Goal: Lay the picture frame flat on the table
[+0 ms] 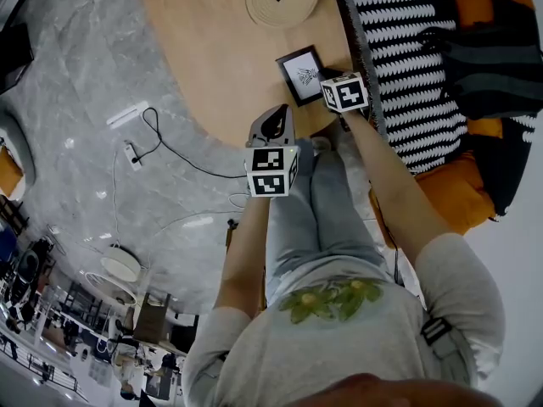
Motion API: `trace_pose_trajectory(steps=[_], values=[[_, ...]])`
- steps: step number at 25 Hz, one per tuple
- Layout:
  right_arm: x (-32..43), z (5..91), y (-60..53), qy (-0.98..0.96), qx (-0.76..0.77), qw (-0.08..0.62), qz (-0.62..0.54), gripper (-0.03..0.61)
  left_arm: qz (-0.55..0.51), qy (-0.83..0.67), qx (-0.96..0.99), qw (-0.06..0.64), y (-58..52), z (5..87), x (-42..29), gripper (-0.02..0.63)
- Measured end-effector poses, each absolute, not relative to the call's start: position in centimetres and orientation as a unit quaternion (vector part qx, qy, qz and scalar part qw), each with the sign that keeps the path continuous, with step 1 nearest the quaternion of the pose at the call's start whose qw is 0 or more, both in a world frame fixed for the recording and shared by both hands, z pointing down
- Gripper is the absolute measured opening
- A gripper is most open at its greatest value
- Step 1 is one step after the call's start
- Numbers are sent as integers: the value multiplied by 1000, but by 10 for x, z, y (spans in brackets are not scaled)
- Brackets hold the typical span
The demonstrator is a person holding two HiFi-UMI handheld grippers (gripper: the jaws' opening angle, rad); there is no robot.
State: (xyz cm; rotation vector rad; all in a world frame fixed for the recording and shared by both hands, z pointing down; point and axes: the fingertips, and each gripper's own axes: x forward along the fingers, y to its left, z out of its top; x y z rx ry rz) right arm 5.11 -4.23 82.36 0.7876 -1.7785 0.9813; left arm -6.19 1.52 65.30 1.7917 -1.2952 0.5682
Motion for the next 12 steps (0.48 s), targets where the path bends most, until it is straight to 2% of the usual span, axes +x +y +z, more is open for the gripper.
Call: trace_pose_trajectory(steps=[12], values=[[47, 810, -45, -732, 312, 460, 394, 104, 222, -521, 711, 418, 14, 649, -62, 15]])
